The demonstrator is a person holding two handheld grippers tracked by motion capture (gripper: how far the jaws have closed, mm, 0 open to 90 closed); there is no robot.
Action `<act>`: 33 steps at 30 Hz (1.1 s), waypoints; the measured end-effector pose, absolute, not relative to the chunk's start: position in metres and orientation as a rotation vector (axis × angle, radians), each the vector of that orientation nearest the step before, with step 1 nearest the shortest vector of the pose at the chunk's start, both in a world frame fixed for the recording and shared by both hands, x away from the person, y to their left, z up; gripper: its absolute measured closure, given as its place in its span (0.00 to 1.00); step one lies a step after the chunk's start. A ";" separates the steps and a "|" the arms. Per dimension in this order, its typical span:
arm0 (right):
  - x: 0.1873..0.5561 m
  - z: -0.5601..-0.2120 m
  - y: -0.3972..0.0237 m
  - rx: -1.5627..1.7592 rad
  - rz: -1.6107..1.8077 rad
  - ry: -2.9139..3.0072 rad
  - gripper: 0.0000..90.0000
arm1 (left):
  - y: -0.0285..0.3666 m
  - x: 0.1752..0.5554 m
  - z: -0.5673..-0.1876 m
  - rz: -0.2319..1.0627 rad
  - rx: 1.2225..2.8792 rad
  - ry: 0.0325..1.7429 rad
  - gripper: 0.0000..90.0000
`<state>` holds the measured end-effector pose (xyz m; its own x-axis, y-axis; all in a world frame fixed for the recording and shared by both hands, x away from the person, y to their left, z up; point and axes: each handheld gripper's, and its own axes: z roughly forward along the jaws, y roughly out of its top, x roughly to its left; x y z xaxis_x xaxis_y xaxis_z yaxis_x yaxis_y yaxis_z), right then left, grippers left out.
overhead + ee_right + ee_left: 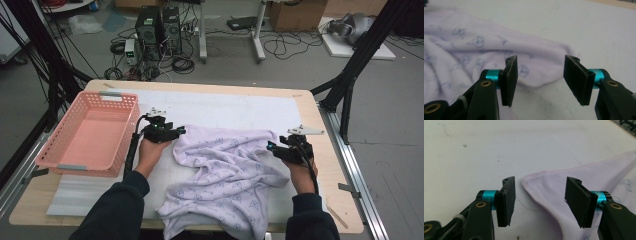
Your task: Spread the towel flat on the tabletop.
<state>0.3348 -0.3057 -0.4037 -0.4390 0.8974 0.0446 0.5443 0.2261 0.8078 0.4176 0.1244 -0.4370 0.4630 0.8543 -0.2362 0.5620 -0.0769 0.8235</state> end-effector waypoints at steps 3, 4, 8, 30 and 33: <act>0.321 -0.411 -0.306 1.331 1.133 2.065 0.49 | 0.113 0.419 -0.452 0.353 1.857 1.221 0.43; 0.320 -0.413 -0.306 1.332 1.125 2.081 0.49 | 0.108 0.417 -0.452 0.397 1.895 1.185 0.40; 0.318 -0.412 -0.307 1.333 1.118 2.076 0.49 | 0.095 0.411 -0.451 0.465 1.982 1.076 0.54; 0.323 -0.424 -0.297 1.320 1.091 2.114 0.49 | 0.169 0.430 -0.448 0.427 1.581 1.435 0.56; 0.323 -0.426 -0.301 1.339 1.085 2.087 0.49 | 0.170 0.423 -0.443 0.420 1.588 1.389 0.49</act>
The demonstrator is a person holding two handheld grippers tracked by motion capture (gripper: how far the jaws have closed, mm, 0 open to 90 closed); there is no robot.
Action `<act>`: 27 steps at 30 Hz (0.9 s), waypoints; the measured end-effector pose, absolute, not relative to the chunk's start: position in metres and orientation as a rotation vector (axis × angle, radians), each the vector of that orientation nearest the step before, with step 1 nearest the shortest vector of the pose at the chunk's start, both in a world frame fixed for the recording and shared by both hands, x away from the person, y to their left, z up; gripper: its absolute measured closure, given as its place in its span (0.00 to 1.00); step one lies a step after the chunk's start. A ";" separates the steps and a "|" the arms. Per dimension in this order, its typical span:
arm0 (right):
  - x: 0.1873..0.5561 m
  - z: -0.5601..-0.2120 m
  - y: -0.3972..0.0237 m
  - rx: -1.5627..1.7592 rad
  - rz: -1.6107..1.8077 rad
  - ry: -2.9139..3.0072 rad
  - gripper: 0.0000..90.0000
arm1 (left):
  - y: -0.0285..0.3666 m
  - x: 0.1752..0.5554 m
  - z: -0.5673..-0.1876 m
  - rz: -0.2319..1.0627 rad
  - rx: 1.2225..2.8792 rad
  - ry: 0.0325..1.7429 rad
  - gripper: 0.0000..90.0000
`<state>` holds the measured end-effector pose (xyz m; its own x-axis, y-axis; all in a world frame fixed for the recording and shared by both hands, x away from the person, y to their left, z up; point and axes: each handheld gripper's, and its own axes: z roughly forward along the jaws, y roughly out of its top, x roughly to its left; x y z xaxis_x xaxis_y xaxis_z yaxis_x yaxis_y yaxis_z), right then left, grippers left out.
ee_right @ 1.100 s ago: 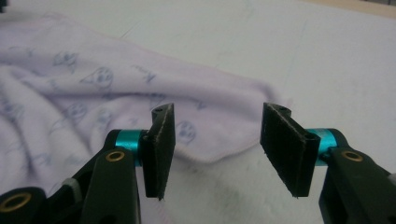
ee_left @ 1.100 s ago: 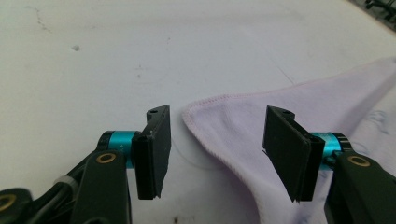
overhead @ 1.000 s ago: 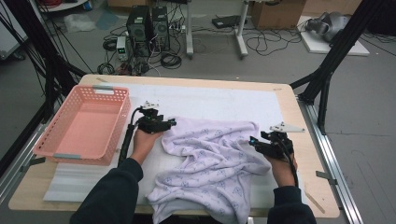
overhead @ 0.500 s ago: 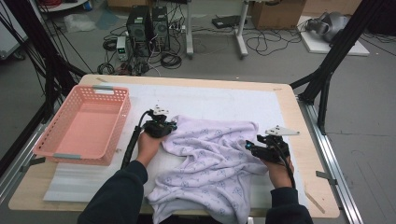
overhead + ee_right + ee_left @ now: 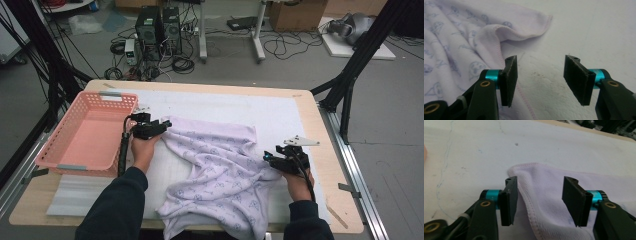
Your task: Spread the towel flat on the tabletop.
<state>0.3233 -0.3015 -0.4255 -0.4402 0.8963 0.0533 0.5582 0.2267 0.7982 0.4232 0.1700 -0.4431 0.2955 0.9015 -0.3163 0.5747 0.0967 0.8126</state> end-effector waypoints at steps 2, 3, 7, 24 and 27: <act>0.323 -0.425 -0.304 1.349 1.098 2.065 0.49 | 0.171 0.419 -0.439 0.406 1.581 1.362 0.47; 0.323 -0.424 -0.305 1.348 1.097 2.062 0.50 | 0.171 0.417 -0.437 0.410 1.589 1.349 0.46; 0.325 -0.426 -0.302 1.360 1.117 2.084 0.57 | 0.170 0.409 -0.432 0.400 1.624 1.300 0.46; 0.355 -0.444 -0.236 1.211 1.094 2.356 0.85 | 0.143 0.392 -0.426 0.334 1.764 1.150 0.46; 0.354 -0.441 -0.242 1.217 1.068 2.327 0.91 | 0.139 0.389 -0.425 0.315 1.780 1.139 0.46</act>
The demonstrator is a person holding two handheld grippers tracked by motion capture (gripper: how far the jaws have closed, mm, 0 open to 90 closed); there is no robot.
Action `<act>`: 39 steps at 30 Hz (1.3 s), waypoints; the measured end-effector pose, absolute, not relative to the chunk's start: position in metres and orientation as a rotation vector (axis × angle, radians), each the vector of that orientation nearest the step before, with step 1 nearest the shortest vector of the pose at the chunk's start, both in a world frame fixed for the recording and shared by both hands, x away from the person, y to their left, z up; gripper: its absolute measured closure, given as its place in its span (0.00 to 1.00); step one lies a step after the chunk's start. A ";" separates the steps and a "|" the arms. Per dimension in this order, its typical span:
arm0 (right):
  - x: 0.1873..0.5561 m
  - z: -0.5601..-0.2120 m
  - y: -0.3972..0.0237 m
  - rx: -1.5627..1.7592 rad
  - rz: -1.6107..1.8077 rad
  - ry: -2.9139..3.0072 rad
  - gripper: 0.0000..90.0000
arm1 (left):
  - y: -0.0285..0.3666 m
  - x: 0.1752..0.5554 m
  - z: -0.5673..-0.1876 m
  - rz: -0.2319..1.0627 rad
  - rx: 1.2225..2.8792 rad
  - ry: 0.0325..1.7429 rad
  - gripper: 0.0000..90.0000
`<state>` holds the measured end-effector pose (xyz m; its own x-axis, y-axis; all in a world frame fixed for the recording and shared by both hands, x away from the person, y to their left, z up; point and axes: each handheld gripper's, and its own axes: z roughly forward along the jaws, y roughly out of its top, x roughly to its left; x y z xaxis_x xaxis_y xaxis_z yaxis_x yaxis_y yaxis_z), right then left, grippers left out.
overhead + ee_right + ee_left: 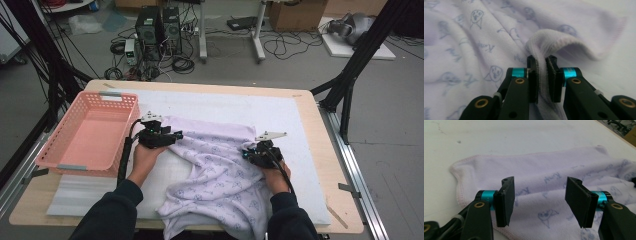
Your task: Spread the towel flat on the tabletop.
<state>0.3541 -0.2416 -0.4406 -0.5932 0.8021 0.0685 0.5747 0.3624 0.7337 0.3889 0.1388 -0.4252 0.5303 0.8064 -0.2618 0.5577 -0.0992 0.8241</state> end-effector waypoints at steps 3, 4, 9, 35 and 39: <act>0.352 -0.436 -0.256 1.295 1.006 2.152 0.90 | 0.136 0.382 -0.426 0.319 1.750 1.124 0.47; 0.351 -0.435 -0.260 1.305 0.948 2.083 0.90 | 0.136 0.380 -0.428 0.314 1.752 1.125 0.47; 0.346 -0.436 -0.276 1.347 0.914 2.017 0.82 | 0.136 0.374 -0.437 0.276 1.795 1.122 0.47; 0.330 -0.412 -0.299 1.313 1.126 1.995 0.60 | 0.074 0.354 -0.447 0.302 2.037 0.934 0.93; 0.329 -0.412 -0.300 1.310 1.133 1.988 0.61 | 0.102 0.365 -0.444 0.394 1.932 1.097 0.94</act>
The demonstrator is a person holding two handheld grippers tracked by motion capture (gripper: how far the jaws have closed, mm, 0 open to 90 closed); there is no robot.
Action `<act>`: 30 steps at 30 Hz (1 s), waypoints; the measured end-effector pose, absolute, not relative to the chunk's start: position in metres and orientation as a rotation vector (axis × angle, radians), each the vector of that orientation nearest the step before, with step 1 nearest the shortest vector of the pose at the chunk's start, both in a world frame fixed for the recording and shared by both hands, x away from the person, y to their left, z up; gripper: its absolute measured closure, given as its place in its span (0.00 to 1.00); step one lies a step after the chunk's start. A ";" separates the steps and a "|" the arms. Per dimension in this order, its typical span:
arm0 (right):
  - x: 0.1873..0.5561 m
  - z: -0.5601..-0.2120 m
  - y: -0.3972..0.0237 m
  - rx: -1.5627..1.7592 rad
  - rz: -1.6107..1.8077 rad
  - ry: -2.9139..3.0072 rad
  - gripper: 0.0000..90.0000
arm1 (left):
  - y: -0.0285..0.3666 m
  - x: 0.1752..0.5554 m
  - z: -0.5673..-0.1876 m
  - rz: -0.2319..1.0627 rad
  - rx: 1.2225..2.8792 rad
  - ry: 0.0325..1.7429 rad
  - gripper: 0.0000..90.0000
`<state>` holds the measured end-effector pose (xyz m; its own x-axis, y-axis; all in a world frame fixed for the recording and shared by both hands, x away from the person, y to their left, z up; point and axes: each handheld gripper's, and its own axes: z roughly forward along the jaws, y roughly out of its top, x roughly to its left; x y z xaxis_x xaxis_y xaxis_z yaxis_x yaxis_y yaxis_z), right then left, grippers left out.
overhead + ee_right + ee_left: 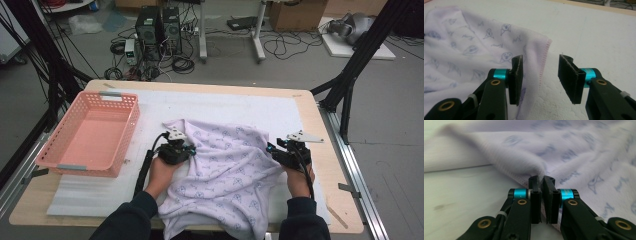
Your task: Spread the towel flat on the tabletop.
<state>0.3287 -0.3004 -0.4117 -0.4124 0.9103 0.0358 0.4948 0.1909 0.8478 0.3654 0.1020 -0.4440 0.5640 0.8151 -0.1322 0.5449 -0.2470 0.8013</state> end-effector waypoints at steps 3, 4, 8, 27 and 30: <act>0.328 -0.413 -0.302 1.321 1.133 1.989 0.61 | 0.135 0.374 -0.439 0.471 1.860 1.214 0.94; 0.328 -0.413 -0.302 1.320 1.133 1.993 0.61 | 0.147 0.377 -0.439 0.489 1.829 1.258 0.94; 0.330 -0.418 -0.295 1.316 1.129 2.053 0.61 | 0.181 0.383 -0.438 0.494 1.705 1.361 0.94; 0.340 -0.445 -0.223 1.179 1.013 2.352 0.60 | 0.152 0.364 -0.446 0.322 1.891 1.148 0.45; 0.340 -0.444 -0.223 1.167 1.025 2.369 0.78 | 0.141 0.356 -0.451 0.499 2.022 1.038 0.56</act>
